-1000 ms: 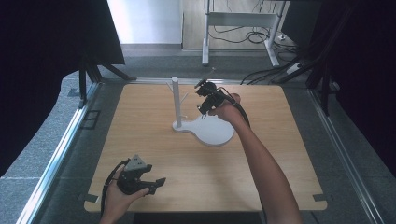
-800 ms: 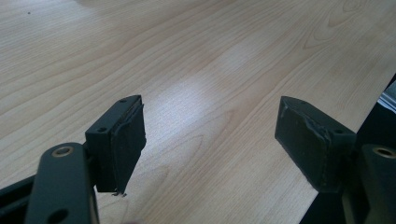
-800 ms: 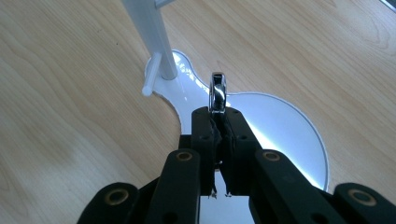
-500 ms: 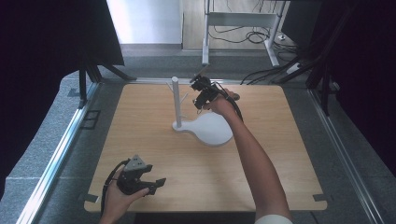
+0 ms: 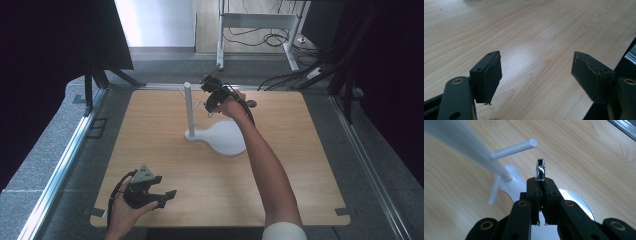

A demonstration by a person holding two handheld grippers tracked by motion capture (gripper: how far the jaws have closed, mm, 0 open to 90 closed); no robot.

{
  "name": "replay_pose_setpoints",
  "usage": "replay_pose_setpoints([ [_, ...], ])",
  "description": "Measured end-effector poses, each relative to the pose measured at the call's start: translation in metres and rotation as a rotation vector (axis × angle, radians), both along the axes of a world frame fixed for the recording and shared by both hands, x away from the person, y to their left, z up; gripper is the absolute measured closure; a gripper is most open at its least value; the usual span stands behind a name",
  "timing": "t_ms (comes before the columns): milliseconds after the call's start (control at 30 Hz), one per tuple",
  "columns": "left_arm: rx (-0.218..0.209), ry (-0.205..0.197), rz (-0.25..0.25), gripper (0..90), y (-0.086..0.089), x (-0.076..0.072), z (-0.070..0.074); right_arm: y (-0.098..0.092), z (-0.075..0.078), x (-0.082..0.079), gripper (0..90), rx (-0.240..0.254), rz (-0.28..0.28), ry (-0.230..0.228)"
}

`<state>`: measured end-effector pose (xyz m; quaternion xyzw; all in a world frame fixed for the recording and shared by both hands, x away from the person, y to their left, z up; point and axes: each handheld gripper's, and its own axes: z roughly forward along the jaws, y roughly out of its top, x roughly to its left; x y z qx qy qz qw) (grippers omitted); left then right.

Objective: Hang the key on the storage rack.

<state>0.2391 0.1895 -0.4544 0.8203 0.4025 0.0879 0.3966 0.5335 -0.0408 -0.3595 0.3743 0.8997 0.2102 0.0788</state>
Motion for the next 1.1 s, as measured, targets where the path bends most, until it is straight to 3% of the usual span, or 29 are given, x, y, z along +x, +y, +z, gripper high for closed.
replay_pose_setpoints([
  [533, -0.006, -0.001, -0.001, 25.0, 0.002, 0.0, 0.001, 0.008, 0.006, 0.008, 84.7, 0.019, -0.012, -0.023],
  [1100, -0.009, -0.002, 0.004, 25.0, 0.004, 0.0, 0.002, 0.014, 0.009, 0.002, 84.6, 0.017, -0.006, -0.049],
])
